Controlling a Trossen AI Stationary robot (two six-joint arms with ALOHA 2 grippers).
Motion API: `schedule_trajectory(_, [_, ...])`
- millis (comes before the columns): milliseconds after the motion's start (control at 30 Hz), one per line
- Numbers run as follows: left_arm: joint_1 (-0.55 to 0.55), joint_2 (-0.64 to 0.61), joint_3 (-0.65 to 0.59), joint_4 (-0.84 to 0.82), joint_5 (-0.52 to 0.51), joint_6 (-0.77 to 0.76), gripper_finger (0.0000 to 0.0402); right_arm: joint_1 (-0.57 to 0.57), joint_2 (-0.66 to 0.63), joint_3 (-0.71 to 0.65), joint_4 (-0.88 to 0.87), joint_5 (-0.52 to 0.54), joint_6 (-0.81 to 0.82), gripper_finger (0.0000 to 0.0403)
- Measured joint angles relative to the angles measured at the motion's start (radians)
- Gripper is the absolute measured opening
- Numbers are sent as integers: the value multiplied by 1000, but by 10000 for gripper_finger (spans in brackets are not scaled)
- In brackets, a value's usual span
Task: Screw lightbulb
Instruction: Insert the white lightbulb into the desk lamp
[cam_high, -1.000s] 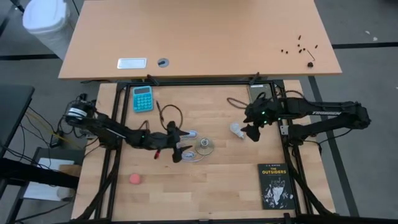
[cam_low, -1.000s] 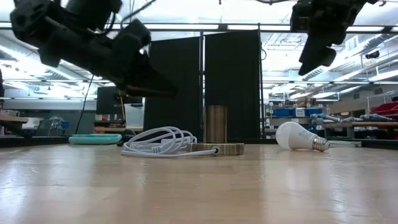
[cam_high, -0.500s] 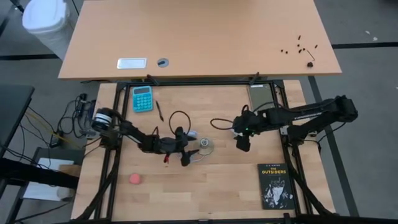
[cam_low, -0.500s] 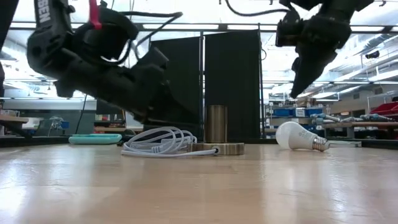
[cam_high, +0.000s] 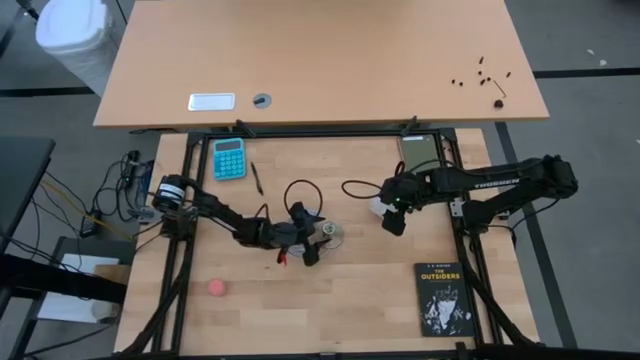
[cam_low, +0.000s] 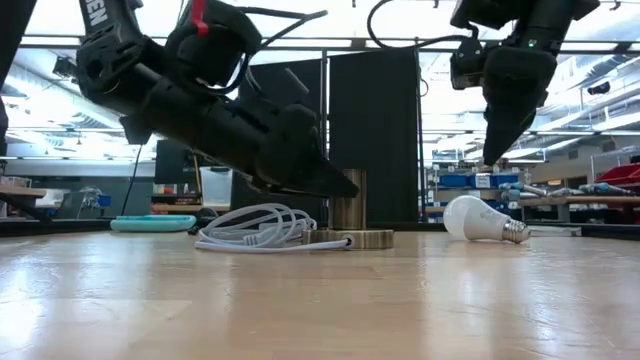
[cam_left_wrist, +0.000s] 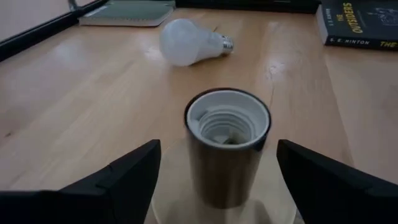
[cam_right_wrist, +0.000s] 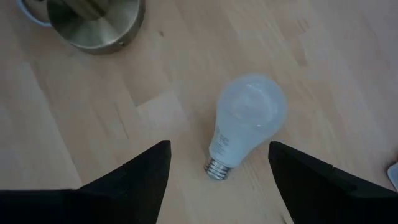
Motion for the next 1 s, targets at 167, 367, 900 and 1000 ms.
schedule_trajectory(167, [18,10,3,2,21,2,328,0,19,-31,38,-4,0,291])
schedule_trajectory(367, [41,64,31,13,57,5,292,-6,24,-72,80,-4,3,287])
schedule_trajectory(900, [48,135,48,64,102,-19,198,-91,154,-134,217,0,2,309])
schedule_trajectory(1000, [48,135,48,64,102,-19,197,-99,212,-134,250,17,3,326])
